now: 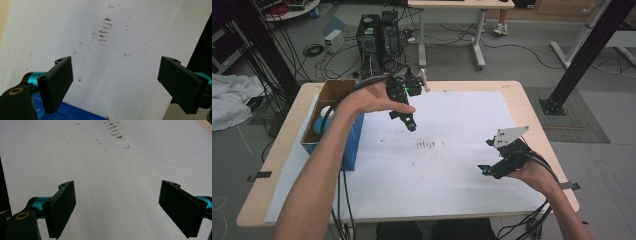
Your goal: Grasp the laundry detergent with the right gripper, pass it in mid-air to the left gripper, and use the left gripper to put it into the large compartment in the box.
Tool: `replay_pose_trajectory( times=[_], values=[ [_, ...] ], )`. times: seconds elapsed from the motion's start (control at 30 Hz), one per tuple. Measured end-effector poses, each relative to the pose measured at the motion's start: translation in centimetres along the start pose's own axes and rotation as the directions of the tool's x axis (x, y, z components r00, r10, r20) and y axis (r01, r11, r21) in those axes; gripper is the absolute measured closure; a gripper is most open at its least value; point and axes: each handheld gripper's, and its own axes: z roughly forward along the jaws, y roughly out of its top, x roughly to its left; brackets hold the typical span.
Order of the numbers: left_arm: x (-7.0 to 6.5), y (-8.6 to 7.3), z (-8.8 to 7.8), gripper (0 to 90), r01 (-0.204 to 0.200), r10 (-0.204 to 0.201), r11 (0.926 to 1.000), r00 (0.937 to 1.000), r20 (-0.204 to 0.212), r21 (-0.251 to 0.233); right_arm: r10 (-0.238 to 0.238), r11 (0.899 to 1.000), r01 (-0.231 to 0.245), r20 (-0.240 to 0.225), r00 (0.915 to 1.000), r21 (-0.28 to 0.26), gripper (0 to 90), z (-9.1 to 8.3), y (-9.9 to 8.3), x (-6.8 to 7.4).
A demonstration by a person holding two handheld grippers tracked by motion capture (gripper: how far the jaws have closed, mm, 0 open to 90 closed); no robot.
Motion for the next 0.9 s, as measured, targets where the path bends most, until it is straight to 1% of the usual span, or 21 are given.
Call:
replay_pose_trajectory(
  times=[0.03,0.07,0.27,0.37,0.43,0.5,0.8,0.9],
  values=[
    [0.0,0.0,0.0,13.2,0.000,0.000,1.0000,1.0000,0.000,0.000,0.000,1.000,0.000,0.000,1.0000,0.000,13.5,0.0,0.0,0.0],
    [-0.5,0.3,1.1,13.1,-0.013,0.013,0.9998,0.9999,0.006,0.017,-0.001,1.000,0.001,0.002,1.0000,0.006,13.5,-0.1,-0.1,0.1],
    [-0.8,0.7,1.7,13.1,-0.023,0.023,0.9995,0.9996,0.017,0.022,0.003,1.000,-0.003,0.009,1.0000,0.004,13.5,-0.6,-0.3,0.1],
    [-1.0,0.8,2.2,13.1,-0.026,0.026,0.9992,0.9996,0.013,0.029,0.021,1.000,-0.021,0.012,0.9997,0.000,13.5,-1.0,-0.5,0.1],
    [-1.2,0.7,2.4,13.1,-0.034,0.033,0.9989,0.9991,0.027,0.031,0.017,1.000,-0.017,0.011,0.9998,0.000,13.4,-1.0,-0.5,0.1],
    [-1.4,0.5,2.7,13.1,-0.032,0.031,0.9989,0.9990,0.032,0.034,0.013,1.000,-0.013,0.009,0.9999,0.004,13.5,-1.0,-0.5,0.0],
    [-1.2,-0.1,3.0,13.1,-0.018,0.017,0.9993,0.9993,0.032,0.034,0.015,1.000,-0.015,0.008,0.9999,0.000,13.5,-0.8,-0.3,0.1],
    [-1.4,-0.2,2.9,13.1,-0.033,0.032,0.9989,0.9988,0.036,0.034,0.008,1.000,-0.008,0.005,1.0000,-0.004,13.5,-0.8,-0.1,0.1]
  ],
)
